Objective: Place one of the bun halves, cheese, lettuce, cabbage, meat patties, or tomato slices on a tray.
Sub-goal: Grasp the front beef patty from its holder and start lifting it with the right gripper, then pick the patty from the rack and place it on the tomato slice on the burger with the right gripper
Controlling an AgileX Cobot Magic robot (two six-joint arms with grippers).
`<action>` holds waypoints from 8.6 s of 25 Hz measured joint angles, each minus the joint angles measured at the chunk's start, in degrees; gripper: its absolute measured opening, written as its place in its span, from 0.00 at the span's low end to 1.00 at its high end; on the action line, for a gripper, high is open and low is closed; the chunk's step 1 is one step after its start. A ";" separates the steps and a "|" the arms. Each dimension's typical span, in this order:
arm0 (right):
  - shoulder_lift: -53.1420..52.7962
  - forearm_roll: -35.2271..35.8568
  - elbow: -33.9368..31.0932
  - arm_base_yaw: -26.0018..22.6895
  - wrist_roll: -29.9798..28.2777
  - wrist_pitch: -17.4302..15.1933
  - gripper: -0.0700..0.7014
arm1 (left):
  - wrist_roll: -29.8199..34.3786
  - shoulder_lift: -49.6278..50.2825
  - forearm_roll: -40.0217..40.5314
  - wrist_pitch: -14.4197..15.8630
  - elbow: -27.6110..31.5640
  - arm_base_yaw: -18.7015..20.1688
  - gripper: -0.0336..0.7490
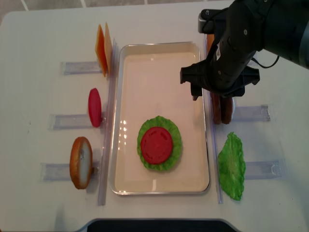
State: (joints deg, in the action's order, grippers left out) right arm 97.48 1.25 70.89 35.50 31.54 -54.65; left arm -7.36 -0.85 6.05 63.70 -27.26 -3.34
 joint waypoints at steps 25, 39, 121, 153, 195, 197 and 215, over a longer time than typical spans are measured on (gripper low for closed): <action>2.96 -8.33 0.00 0.35 2.12 0.31 0.61 | 0.00 0.00 0.00 0.00 0.00 0.00 0.04; 4.81 -9.13 0.00 0.53 2.12 0.53 0.37 | 0.00 0.00 0.00 0.00 0.00 0.00 0.04; -5.78 73.86 -22.42 5.19 -60.63 24.50 0.28 | 0.00 0.00 0.00 0.00 0.00 0.00 0.04; -1.42 86.24 -22.42 3.89 -68.99 21.67 0.28 | 0.00 0.00 0.00 0.00 0.00 0.00 0.04; -1.29 85.71 -23.59 2.75 -70.60 21.49 0.28 | 0.00 0.00 0.00 0.00 0.00 0.00 0.04; -0.59 85.71 -23.59 2.75 -70.60 20.81 0.28 | 0.00 0.00 0.00 0.00 0.00 0.00 0.04; 0.80 85.71 -23.59 2.19 -74.28 19.68 0.29 | 0.00 0.00 0.00 0.00 0.00 0.00 0.04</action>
State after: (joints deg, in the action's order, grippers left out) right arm 98.28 86.97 47.30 37.69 -42.74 -34.97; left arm -7.36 -0.85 6.05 63.70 -27.26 -3.34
